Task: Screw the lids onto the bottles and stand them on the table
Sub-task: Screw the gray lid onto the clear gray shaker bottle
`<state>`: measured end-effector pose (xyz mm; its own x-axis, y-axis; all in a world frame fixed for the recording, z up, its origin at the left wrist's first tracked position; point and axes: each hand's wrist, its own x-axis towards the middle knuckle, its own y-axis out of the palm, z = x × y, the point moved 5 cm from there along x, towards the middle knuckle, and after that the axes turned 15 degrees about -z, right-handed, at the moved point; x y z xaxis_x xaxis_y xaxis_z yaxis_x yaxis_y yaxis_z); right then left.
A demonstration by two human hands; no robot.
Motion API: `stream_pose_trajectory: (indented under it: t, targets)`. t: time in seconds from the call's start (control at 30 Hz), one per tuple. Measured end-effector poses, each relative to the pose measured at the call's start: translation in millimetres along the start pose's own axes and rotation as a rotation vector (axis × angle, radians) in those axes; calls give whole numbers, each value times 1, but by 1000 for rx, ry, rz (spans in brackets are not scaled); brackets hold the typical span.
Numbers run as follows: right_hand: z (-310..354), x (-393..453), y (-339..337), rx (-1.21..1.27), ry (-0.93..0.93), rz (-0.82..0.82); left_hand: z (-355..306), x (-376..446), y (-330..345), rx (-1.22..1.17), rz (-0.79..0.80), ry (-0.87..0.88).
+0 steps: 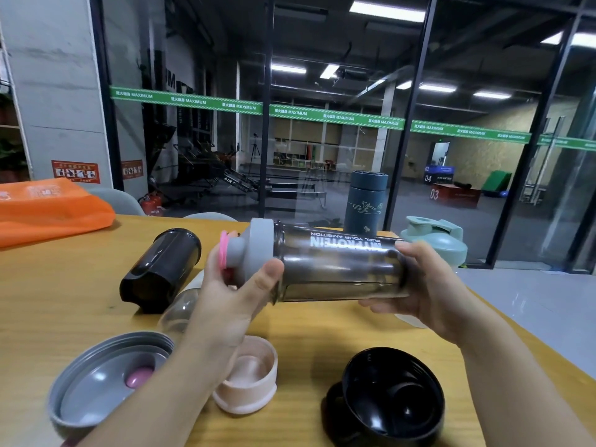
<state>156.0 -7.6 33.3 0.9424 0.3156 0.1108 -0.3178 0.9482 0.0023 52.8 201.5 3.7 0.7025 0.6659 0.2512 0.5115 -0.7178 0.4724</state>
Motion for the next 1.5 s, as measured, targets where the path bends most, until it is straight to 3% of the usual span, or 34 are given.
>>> stream_pose_trajectory:
  t: [0.13, 0.23, 0.47, 0.6, 0.93, 1.23, 1.37, 1.5]
  targets:
    - [-1, -3, 6, 135, 38, 237, -10, 3, -3, -84, -52, -9]
    - [1, -4, 8, 130, -3, 309, -14, 2, -5, -124, -65, -38]
    - [1, 3, 3, -2, -79, 93, -14, 0, -4, -172, -90, -74]
    - [-1, 4, 2, -80, -97, 47, -15, -2, -2, -141, -82, -74]
    - [-16, 3, 0, -289, 132, -53, -19, -8, 2, -106, -85, -55]
    - [-18, 5, 6, -201, 152, 27, -17, -7, -1, -83, -59, 16]
    - [-7, 4, 11, -84, 28, 38, -20, -6, -4, -107, -86, 60]
    - [1, -1, 10, -58, -119, 157, -20, -2, -9, -137, -110, 66]
